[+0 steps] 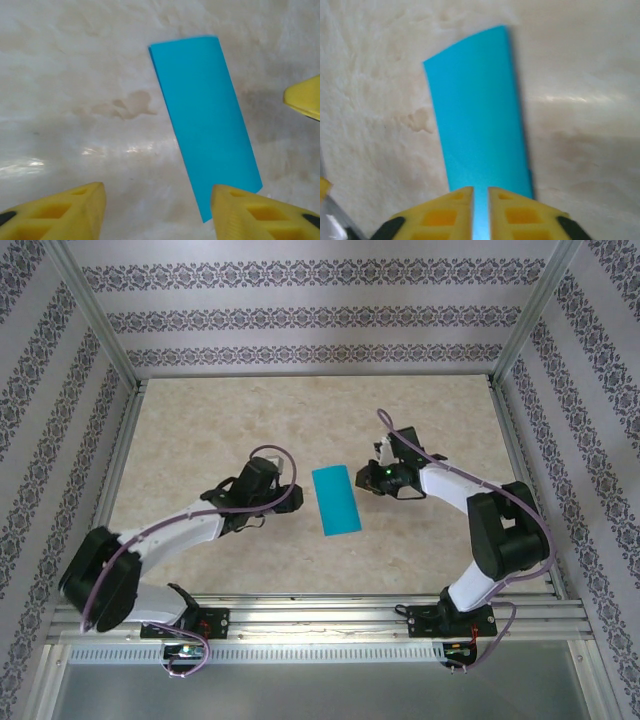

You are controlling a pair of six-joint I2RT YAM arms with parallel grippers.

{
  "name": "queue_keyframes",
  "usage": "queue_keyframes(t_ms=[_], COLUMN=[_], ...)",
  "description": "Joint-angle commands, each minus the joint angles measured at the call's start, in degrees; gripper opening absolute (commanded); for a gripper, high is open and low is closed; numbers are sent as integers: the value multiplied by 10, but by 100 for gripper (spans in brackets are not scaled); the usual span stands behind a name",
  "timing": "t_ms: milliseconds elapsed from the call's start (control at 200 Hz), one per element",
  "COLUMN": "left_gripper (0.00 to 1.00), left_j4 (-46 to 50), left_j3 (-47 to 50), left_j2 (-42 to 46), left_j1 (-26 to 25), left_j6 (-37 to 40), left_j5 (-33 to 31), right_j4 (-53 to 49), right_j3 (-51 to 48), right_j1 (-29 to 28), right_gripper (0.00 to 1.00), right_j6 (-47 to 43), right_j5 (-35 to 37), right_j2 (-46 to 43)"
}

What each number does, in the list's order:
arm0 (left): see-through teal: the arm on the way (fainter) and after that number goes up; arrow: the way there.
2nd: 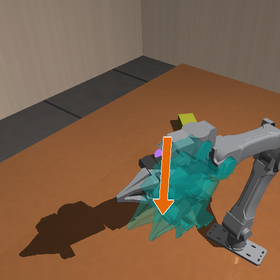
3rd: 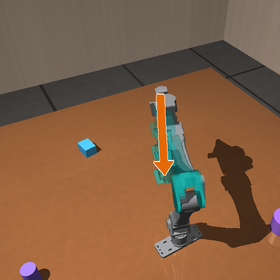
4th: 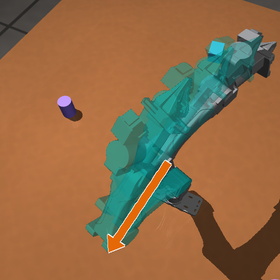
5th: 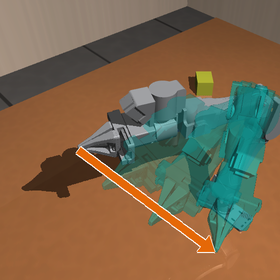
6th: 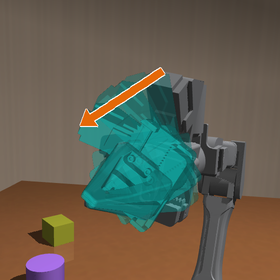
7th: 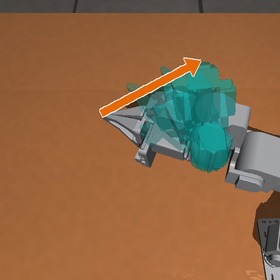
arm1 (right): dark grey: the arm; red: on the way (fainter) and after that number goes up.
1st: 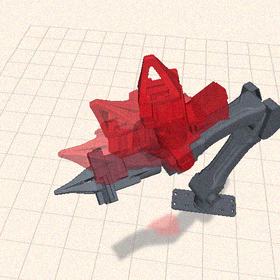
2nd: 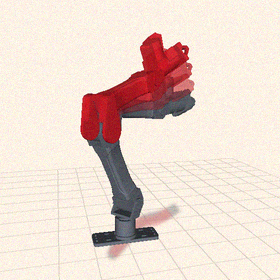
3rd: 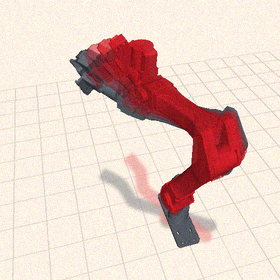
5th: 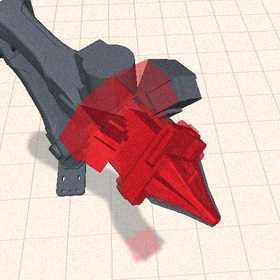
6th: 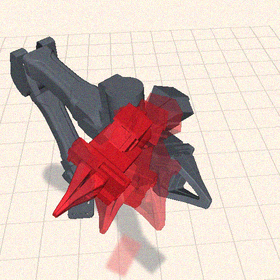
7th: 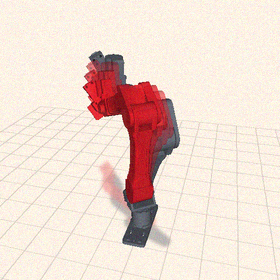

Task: Fold a paper plane with a square sheet of paper (pick it up from the middle)
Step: Turn over the paper at the center of the table.

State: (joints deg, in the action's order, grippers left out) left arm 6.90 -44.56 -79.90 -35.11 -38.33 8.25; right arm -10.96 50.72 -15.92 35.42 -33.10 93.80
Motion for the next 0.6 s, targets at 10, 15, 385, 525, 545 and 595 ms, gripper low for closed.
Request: queue_keyframes(t_ms=[10, 15, 385, 525, 545, 595], left_gripper=[51, 51, 47, 47, 47, 47], left_j4=[6, 7, -19, -46, -48, -53], left_j3=[-42, -44, -104, -92, -91, -91], left_j2=[-63, -65, -177, -188, -190, -194], left_j1=[7, 7, 14, 16, 16, 17], left_j6=[-54, -54, -123, -142, -145, -148], left_j5=[75, 75, 129, 139, 140, 146], right_j4=[87, 86, 31, 31, 28, 24], right_j3=[-29, -29, 2, -3, -3, -5], right_j1=[10, 10, -12, -11, -11, -10], right_gripper=[7, 7, 0, 0, 0, 0], right_j6=[33, 32, -8, -11, -13, -16], right_j5=[-105, -106, -96, -92, -88, -83], right_j2=[8, 9, 80, 97, 100, 108])
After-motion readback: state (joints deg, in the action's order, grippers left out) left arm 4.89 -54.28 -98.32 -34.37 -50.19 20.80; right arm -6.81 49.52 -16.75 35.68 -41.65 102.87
